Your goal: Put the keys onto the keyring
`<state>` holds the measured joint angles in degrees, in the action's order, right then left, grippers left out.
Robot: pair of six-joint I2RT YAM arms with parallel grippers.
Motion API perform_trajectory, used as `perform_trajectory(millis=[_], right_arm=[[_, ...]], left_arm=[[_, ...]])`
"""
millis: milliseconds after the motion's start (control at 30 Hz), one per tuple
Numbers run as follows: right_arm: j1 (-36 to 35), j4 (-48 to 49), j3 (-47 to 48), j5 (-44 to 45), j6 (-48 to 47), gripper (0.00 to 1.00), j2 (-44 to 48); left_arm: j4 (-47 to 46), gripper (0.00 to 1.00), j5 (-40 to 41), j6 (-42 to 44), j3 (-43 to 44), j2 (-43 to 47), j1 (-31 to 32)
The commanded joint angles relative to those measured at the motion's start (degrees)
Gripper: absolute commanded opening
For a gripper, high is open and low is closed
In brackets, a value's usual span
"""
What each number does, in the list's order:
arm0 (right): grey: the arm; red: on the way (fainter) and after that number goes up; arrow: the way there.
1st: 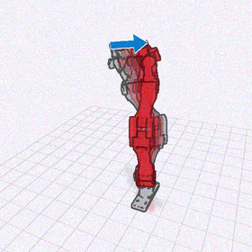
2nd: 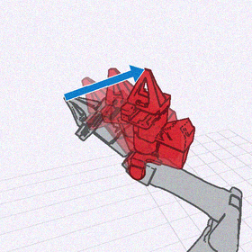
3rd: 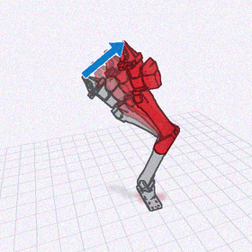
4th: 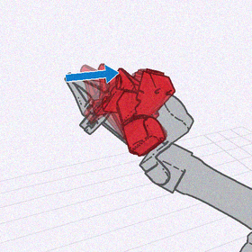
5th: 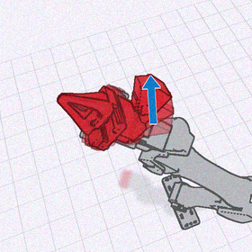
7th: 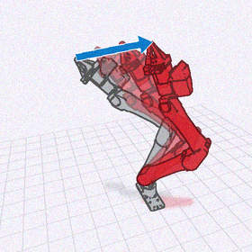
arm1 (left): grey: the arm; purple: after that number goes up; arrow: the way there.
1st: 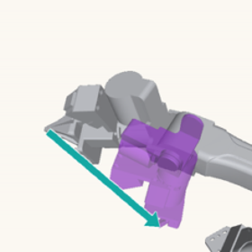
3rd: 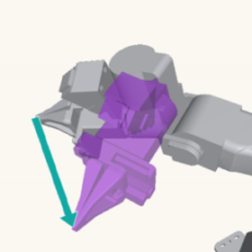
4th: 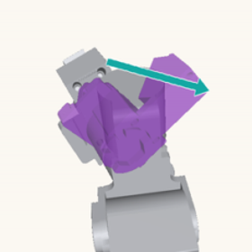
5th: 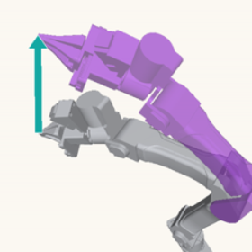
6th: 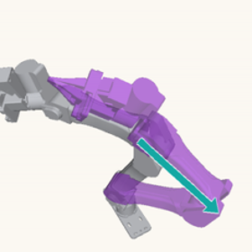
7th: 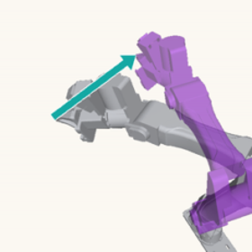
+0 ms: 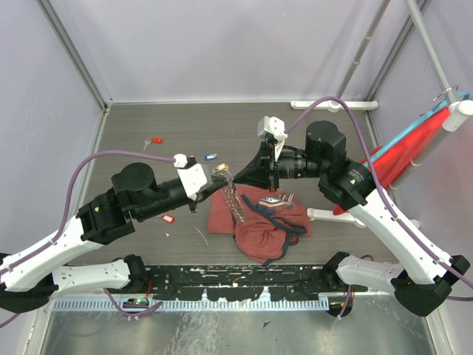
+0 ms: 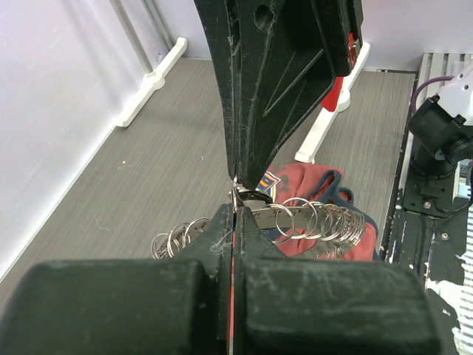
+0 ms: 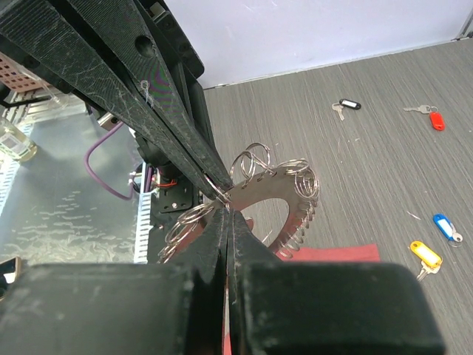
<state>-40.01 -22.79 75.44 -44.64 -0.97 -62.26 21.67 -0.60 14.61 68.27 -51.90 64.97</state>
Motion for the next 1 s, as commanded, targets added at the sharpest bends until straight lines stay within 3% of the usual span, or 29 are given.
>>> perform_trajectory(millis=[0, 767, 967], right_arm=[[-0.10, 2.23, 0.47, 1.46, 0.70, 0.01, -0.02], [-0.11, 2.42, 0.34, 2.69, -3.87, 0.35, 5.03], [-0.09, 2.84, -0.05, 0.40, -5.90, 0.39, 6.55]], left_arm=[[-4.53, 0.00, -2.12, -1.06, 1.12, 1.11, -0.02], [-5.35, 0.00, -3.65, -2.54, 0.78, 0.95, 0.04], [-6.59, 0.00, -4.83, -3.84, 0.27, 1.25, 0.05]])
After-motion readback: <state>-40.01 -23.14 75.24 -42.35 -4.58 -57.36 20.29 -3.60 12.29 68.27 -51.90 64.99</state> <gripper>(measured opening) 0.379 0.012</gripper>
